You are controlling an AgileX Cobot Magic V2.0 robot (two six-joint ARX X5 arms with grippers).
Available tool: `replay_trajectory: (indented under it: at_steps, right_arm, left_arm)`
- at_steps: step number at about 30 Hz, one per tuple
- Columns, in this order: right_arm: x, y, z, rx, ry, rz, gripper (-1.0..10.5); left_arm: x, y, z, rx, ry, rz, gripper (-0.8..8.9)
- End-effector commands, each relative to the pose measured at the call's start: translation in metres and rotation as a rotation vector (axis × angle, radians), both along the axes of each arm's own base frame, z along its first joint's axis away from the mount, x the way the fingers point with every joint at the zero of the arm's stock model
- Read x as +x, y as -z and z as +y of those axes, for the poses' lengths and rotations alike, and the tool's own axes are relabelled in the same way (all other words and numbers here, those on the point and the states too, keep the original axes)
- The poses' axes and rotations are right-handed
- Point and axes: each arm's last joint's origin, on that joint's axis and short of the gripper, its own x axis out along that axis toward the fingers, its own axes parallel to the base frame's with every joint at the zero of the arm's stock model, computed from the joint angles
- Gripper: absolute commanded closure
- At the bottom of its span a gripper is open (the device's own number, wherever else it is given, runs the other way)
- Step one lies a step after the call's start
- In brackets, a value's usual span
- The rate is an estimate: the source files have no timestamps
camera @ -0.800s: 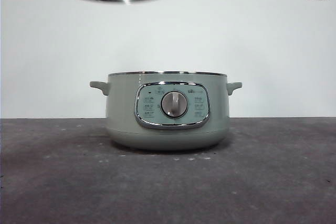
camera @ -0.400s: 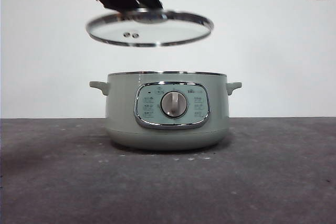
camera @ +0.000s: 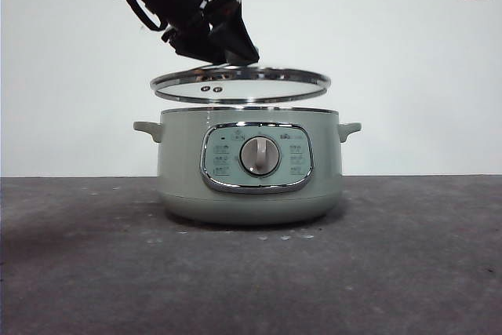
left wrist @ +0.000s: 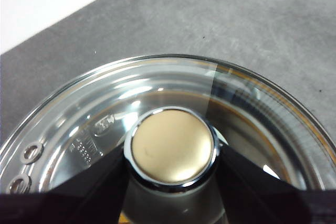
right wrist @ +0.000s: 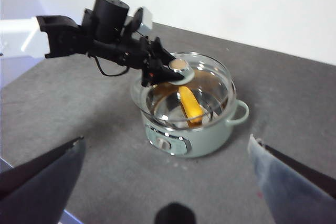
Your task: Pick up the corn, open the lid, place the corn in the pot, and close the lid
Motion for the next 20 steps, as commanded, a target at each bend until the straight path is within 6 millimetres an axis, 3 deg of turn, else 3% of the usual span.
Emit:
replay_trajectory:
  at_steps: [1, 16, 20]
  right_arm:
    - [-0.005, 0.010, -0.003, 0.000, 0.019, 0.048, 4.2]
    - [-0.016, 0.019, -0.012, -0.022, 0.088, 0.030, 4.2]
    - [-0.016, 0.019, -0.012, -0.022, 0.088, 0.030, 4.2]
  left_arm:
    - [0.004, -0.005, -0.003, -0.020, 0.002, -0.053, 8.21]
    - [0.001, 0.001, -0.016, 0.010, 0.006, -0.058, 8.21]
    - [0.007, 0.017, -0.019, 0.028, 0.006, -0.022, 8.21]
